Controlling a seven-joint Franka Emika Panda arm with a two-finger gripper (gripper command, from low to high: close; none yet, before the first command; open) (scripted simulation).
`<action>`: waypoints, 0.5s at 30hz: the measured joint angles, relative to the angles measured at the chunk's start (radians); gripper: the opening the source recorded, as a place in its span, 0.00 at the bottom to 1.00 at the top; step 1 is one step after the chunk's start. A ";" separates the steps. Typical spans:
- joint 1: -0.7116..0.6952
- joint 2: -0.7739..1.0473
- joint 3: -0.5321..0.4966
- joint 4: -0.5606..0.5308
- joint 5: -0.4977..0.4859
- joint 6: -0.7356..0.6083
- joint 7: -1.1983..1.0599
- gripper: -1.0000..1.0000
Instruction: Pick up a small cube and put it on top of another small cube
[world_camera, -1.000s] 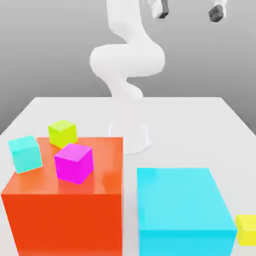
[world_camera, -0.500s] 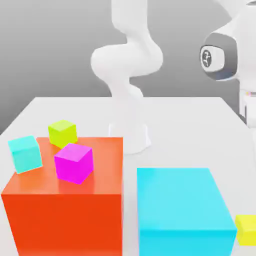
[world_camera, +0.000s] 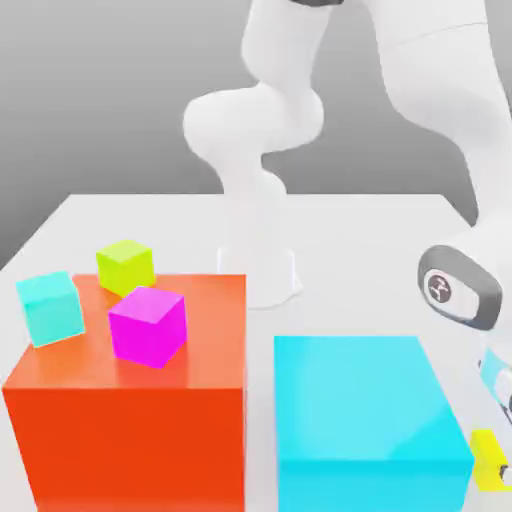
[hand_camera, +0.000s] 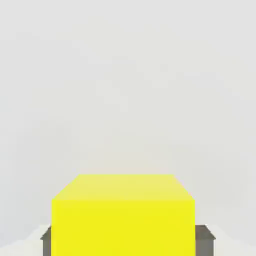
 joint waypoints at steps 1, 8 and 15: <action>0.001 0.012 -0.001 0.002 -0.001 0.010 0.001 0.00; -0.046 -0.196 -0.003 -0.031 0.039 -0.162 -0.021 0.00; -0.226 -0.443 -0.136 -0.032 0.075 -0.404 -0.009 0.00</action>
